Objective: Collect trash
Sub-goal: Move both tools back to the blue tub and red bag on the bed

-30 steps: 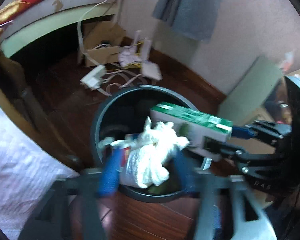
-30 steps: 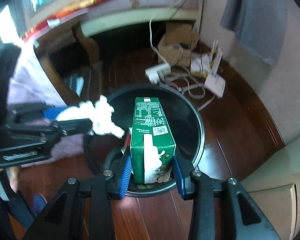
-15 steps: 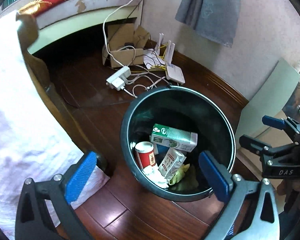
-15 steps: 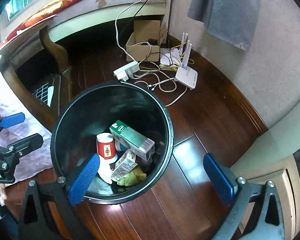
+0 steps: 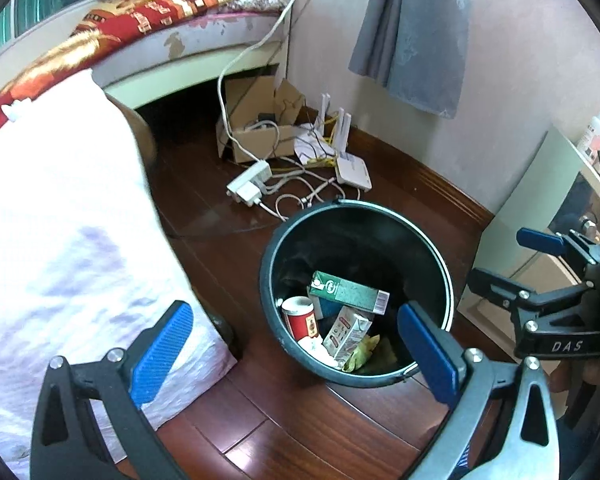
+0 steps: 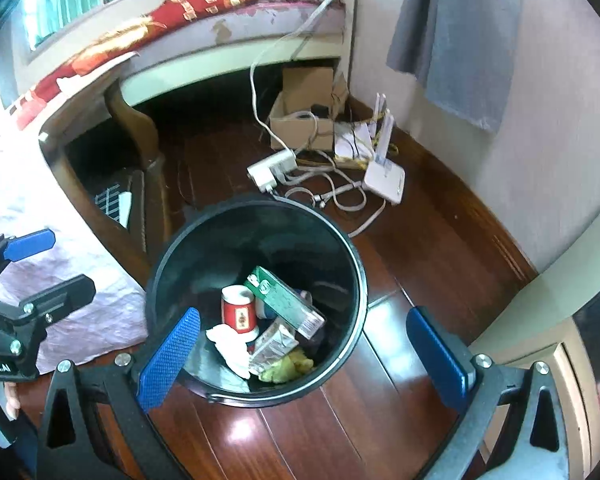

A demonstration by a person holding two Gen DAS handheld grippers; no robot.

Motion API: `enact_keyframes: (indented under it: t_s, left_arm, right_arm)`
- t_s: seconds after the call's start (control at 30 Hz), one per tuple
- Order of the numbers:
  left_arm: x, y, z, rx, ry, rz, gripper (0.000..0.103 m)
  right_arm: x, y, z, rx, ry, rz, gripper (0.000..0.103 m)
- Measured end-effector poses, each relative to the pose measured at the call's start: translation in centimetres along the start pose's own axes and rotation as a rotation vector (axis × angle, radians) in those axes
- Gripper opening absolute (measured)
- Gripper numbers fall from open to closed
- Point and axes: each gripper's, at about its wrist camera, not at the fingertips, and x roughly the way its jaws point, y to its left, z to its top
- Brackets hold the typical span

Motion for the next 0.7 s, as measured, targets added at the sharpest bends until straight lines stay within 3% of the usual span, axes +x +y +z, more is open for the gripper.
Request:
enact_keyframes:
  t_s: [0.37,0.7]
  left_arm:
    - [-8.4,4.5,0.9,-0.061,-0.150,0.099,0.103]
    - [-13.6,13.3,0.8,-0.184,-0.249,0.275,0.103]
  right_arm:
    - [-5.4,4.5,3.3,-0.049,-0.174,0.076,0.103]
    - [-7.5,13.8,7.8,-0.159,-0.270,0.206,0.103]
